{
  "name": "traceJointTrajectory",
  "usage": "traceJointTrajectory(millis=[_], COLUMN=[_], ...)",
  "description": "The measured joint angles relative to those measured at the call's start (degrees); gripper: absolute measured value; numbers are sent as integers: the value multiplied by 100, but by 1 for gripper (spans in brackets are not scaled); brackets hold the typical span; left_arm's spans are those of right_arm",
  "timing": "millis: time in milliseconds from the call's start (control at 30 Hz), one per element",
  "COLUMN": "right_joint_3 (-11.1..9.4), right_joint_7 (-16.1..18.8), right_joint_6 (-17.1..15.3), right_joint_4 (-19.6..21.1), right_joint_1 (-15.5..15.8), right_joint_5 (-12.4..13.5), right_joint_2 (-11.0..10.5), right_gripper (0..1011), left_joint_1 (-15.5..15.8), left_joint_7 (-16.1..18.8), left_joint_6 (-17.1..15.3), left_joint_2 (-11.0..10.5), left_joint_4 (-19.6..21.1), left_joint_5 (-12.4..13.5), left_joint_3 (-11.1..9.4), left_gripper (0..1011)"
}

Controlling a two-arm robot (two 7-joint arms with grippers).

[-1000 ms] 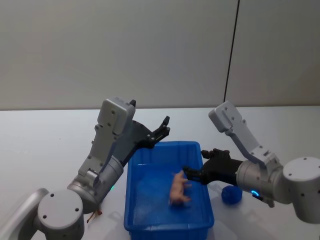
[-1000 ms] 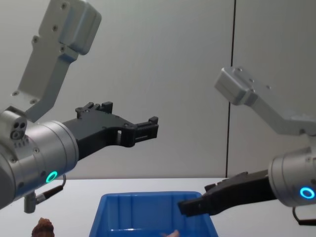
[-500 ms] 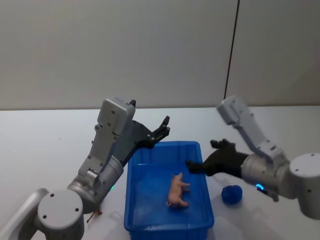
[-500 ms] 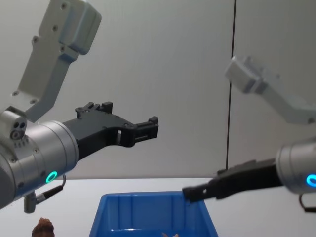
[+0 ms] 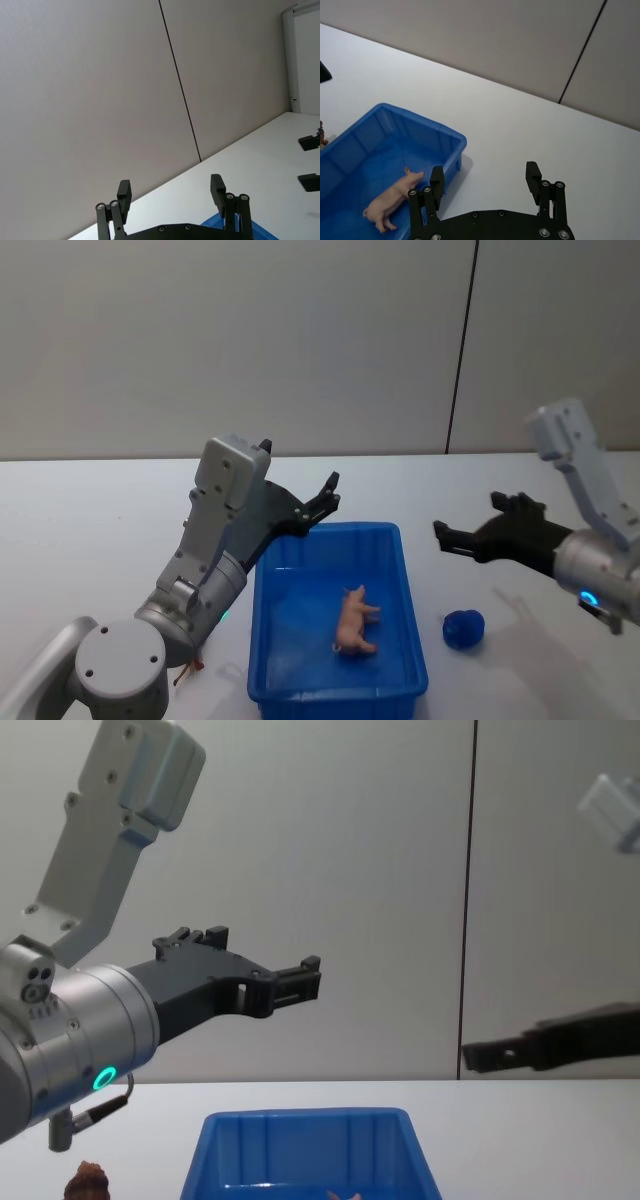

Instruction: Pick up the two dolls from the table and place them into the box.

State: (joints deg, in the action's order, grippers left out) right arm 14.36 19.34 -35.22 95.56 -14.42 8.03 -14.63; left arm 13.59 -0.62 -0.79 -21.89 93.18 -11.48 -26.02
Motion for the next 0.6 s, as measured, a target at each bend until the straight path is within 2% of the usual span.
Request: traceJointTrajectory(millis=[267, 600], right_joint_3=[-148, -159], right_joint_7=[-150, -177], right_joint_6=[-363, -687], right_joint_4=[401, 694], right_joint_1=[417, 894], right_joint_5=[176, 104], right_joint_2=[-308, -610], right_gripper=[1001, 1001], left_joint_1=[0, 0], left_joint_7=[0, 0], left_joint_6=[0, 0], left_joint_2=[0, 0], left_joint_4=[0, 0], left_joint_5=[0, 0], left_joint_3=[0, 0], left_gripper=[1001, 1001])
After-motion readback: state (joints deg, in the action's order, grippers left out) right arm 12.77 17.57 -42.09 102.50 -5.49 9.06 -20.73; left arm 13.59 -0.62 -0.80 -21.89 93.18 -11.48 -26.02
